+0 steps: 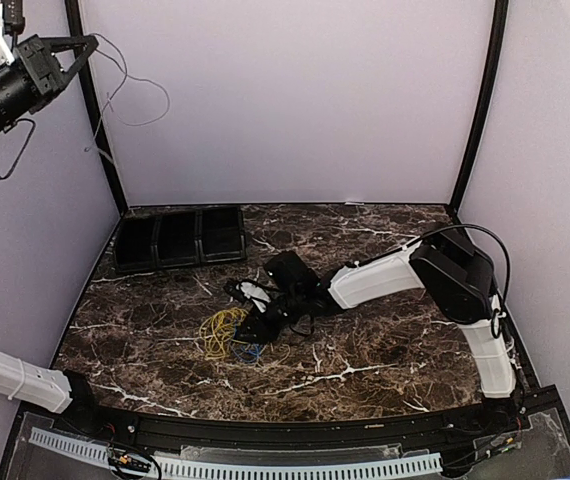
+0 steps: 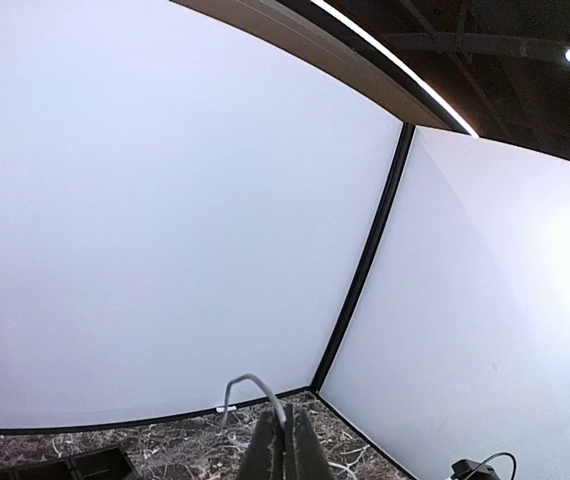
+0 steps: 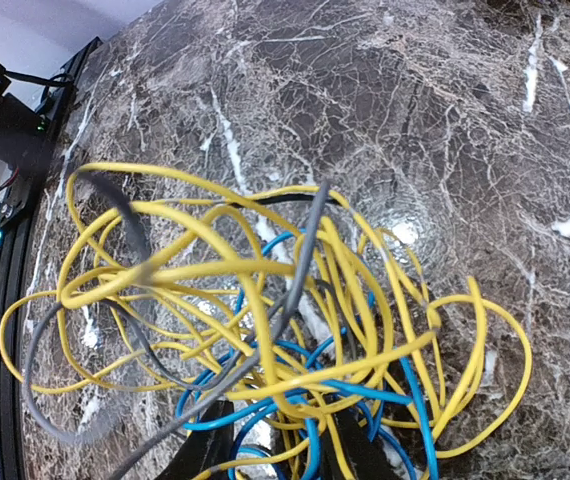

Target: Untangle the cables

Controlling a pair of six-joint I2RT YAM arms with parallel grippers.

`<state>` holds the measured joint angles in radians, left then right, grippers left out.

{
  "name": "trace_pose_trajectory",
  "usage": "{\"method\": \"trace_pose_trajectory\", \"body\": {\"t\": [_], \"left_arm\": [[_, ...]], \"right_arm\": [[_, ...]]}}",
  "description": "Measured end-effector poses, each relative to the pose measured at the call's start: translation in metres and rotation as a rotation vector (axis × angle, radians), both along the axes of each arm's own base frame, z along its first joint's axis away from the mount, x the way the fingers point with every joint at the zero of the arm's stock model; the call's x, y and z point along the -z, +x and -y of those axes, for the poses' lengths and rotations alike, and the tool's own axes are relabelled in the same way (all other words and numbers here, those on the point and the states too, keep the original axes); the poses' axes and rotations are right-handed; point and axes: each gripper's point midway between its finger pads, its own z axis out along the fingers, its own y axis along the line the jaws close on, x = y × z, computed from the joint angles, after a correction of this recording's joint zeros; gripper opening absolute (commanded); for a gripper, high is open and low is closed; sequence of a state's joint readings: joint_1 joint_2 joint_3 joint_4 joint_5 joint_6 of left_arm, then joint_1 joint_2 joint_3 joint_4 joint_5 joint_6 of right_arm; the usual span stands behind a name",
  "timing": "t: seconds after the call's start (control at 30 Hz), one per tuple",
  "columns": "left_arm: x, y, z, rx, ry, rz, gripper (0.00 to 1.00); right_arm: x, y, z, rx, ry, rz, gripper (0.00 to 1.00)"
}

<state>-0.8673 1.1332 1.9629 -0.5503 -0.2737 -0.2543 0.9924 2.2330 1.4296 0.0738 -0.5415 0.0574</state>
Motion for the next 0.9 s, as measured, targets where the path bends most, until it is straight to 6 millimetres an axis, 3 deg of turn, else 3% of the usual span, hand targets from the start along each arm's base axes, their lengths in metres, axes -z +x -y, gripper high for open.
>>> {"method": "trace_pose_trajectory", "body": {"t": [0.07, 0.13, 0.27, 0.37, 0.5, 0.7, 0.9], "left_arm": [[-0.003, -0.001, -0.001, -0.002, 0.000, 0.015, 0.00], [0.008, 0.005, 0.006, -0.002, 0.025, 0.000, 0.00], [0.055, 0.023, 0.028, 0.001, 0.113, -0.075, 0.00], [0.102, 0.038, 0.045, 0.000, 0.194, -0.147, 0.00], [0.148, 0.046, 0.054, -0.002, 0.262, -0.214, 0.00], [0.179, 0.050, 0.054, -0.020, 0.282, -0.250, 0.00], [0.203, 0.060, 0.060, -0.039, 0.315, -0.294, 0.00]], "right_arm": [[0.001, 0.000, 0.000, -0.001, -0.002, 0.007, 0.31], [0.000, 0.000, 0.001, -0.008, -0.002, 0.016, 0.33], [-0.003, -0.004, 0.007, -0.039, -0.019, 0.044, 0.46], [-0.016, -0.010, 0.018, -0.080, -0.040, 0.083, 0.55], [-0.060, -0.017, 0.035, -0.143, -0.023, 0.192, 0.64], [-0.128, -0.023, 0.065, -0.196, 0.055, 0.296, 0.75], [-0.145, -0.003, 0.103, -0.175, 0.044, 0.304, 0.76]]}}
